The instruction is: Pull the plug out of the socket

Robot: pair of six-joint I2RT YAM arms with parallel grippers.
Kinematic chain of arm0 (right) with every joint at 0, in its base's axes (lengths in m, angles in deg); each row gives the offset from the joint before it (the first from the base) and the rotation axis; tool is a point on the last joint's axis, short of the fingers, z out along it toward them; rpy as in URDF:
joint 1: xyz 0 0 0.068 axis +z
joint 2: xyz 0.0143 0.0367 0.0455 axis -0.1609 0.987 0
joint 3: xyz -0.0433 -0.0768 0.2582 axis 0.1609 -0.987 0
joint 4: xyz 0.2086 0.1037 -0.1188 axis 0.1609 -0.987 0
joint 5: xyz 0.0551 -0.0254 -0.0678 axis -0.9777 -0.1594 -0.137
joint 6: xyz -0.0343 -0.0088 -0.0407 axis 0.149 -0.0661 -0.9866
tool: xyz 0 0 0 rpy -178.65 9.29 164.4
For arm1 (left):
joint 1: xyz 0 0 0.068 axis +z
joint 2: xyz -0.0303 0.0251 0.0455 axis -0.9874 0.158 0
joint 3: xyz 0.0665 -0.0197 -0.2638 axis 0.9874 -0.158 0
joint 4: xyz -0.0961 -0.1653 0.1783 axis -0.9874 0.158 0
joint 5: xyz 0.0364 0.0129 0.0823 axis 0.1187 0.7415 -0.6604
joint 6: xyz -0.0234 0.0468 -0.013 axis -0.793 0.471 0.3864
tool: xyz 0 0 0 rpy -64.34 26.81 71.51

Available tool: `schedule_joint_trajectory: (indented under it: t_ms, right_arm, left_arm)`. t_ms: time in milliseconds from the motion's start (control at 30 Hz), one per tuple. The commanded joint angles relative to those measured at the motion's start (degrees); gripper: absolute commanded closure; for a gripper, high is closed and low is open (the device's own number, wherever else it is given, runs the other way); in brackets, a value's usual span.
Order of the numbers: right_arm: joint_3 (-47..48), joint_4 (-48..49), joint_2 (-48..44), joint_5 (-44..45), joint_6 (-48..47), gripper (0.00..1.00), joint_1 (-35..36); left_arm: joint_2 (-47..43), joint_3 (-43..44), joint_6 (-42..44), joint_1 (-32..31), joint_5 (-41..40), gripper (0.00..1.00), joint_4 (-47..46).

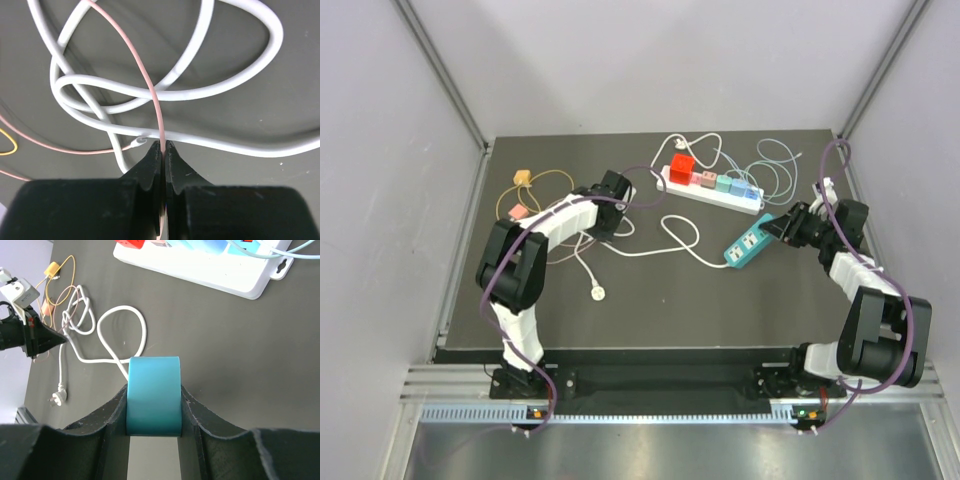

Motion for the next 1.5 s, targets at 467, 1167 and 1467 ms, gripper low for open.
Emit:
schedule_joint_trajectory:
  t_ms: [467, 1167, 1467]
  right_arm:
    - [1.32, 4.45, -1.76, -1.12, -0.41, 1.00, -1.12]
    - [1.15, 4.54, -1.58, -1.03, -0.14, 1.00, -1.30]
    - [0.89, 5.50, -2.02, -1.90, 0.38, 1.00, -1.21]
  left_arm:
    - [-26.96, -10.14, -14.15, 14.37, -5.14, 1.00, -20.05]
    - [-42.87, -8.30, -10.04, 24.06, -29.81, 1.00, -45.53]
    - [-39.36, 0.56, -8.45, 25.82, -29.11, 1.00, -47.57]
